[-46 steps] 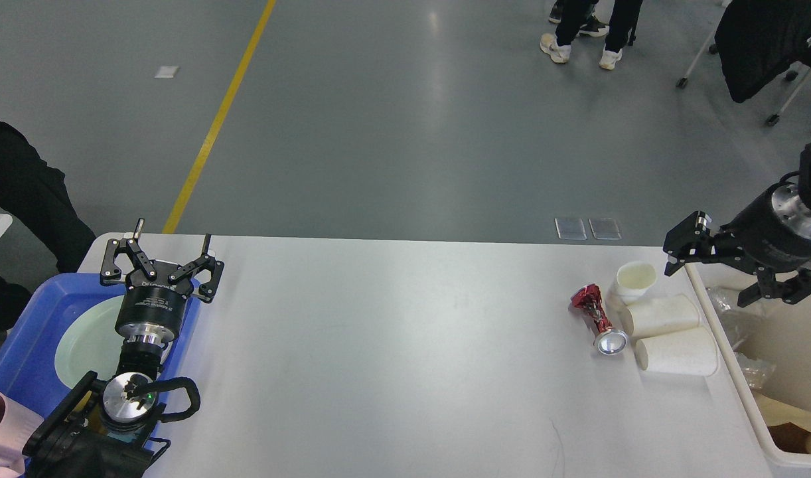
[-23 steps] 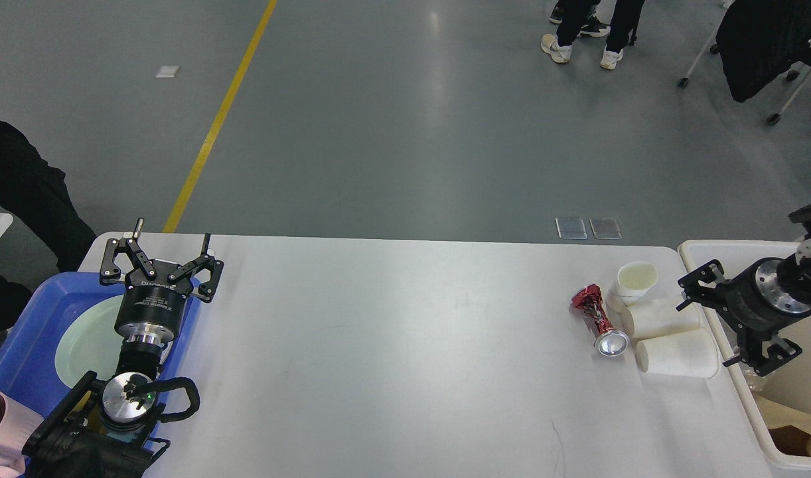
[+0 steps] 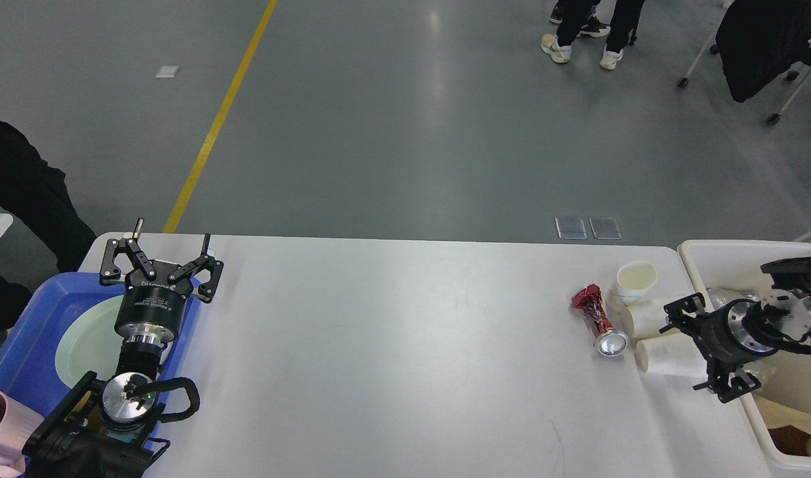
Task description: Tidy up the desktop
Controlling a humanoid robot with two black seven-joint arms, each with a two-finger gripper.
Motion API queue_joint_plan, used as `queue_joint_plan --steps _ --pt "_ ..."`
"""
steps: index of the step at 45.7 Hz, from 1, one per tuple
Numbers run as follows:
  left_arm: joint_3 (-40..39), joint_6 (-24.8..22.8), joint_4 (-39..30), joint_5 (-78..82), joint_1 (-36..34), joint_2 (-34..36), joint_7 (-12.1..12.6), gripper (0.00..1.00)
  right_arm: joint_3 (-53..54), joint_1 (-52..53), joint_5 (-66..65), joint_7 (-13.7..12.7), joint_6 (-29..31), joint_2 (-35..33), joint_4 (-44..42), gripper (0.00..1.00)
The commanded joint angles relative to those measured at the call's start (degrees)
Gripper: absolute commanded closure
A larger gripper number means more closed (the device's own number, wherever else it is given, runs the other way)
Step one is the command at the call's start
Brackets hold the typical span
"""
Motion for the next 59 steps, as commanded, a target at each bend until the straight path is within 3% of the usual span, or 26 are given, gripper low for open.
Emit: queue_joint_plan --steps 1,29,59 --pt "0.0 0.0 0.0 -0.01 0.0 0.01 0.0 0.04 2.57 -2.58 0.06 -0.01 -2.17 0.08 -3.2 0.0" --pt "0.0 0.0 0.0 -0.01 0.0 -0.08 0.0 0.04 8.46 -8.12 -0.03 -0.19 -11.05 1.31 -5.93 0.0" --pt "0.0 0.0 0.0 -0.01 0.0 0.01 0.0 0.04 13.82 -13.13 -0.55 0.08 -16.14 1.83 -8.92 0.0"
